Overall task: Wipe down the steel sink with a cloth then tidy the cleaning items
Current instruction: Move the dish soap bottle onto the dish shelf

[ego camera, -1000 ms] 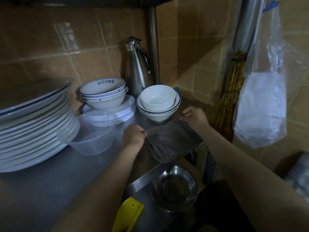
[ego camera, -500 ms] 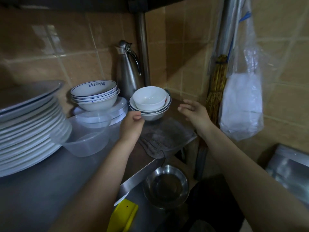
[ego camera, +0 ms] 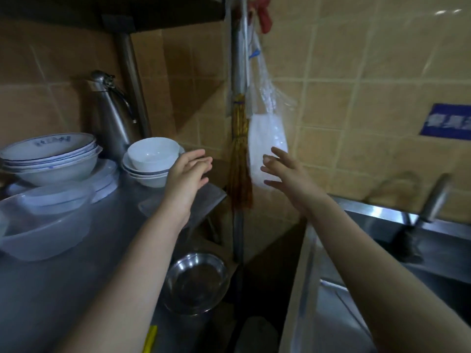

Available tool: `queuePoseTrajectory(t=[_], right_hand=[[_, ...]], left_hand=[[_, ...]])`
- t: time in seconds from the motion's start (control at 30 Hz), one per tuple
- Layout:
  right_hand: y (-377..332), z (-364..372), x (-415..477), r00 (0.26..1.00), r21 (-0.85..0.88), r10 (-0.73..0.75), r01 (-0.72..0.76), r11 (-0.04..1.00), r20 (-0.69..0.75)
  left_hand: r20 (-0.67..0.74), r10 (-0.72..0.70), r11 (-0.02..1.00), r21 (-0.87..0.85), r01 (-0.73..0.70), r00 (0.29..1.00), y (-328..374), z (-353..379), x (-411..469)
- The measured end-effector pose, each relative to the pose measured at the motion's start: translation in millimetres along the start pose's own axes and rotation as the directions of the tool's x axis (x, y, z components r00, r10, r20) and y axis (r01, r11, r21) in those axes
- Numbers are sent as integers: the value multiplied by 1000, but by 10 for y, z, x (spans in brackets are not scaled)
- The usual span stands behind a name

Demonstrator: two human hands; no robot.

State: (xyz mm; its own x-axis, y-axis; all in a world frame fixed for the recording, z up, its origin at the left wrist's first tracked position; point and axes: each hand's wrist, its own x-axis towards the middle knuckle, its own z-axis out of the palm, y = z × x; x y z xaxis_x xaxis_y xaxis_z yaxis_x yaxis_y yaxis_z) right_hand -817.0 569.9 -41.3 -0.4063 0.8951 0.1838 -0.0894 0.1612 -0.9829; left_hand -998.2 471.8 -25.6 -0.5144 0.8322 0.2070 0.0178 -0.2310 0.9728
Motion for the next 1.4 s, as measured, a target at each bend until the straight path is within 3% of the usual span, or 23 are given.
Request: queuePoseTrajectory(t=[0.23,0.6,0.87,1.17,1.4], right_hand=[[-76,-742,-572,980,17,11,-8,1000,-198],[-221,-2233,-1726,940,-2,29,-32,999,-340],[-75,-3401,-2457,880,-2,86,-98,995,-467],[289,-4423,-2740,736,38,155,-173,984,-660],[613,-5062,-2620,657,98,226,-227,969,-720]], left_hand=[[134,-42,996,-68,52,990,-39,802,-388],[279,-100,990,-67,123,955,-154,2344,-1455],[423,-184,977,-23,214,887,-378,3542,-2144],[557,-299,946,68,316,775,-841,4630,-2341],[618,-372,917,130,377,692,-1330,5397,-2218]])
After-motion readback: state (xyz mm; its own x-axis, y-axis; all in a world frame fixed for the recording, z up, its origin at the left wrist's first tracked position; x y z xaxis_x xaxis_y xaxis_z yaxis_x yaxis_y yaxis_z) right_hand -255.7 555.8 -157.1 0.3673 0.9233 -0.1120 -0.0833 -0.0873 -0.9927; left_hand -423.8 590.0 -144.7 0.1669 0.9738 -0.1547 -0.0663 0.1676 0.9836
